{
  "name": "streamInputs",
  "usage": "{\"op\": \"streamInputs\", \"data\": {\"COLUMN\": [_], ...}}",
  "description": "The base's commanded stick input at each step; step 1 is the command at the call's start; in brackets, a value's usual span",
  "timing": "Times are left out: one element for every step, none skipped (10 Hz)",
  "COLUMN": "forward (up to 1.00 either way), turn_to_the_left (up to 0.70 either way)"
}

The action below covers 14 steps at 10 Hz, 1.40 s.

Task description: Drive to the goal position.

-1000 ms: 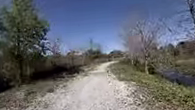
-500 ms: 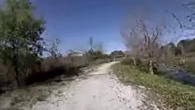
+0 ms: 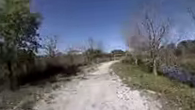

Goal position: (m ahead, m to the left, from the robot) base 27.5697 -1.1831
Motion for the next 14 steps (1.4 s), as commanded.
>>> {"op": "streamInputs", "data": {"forward": [0.70,0.70,0.70,0.70,0.70,0.70,0.70,0.70,0.70,0.70,0.70,0.70,0.70,0.70], "turn_to_the_left": [0.00,0.00,0.00,0.00,0.00,0.00,0.00,0.00,0.00,0.00,0.00,-0.03,-0.25,-0.35]}}
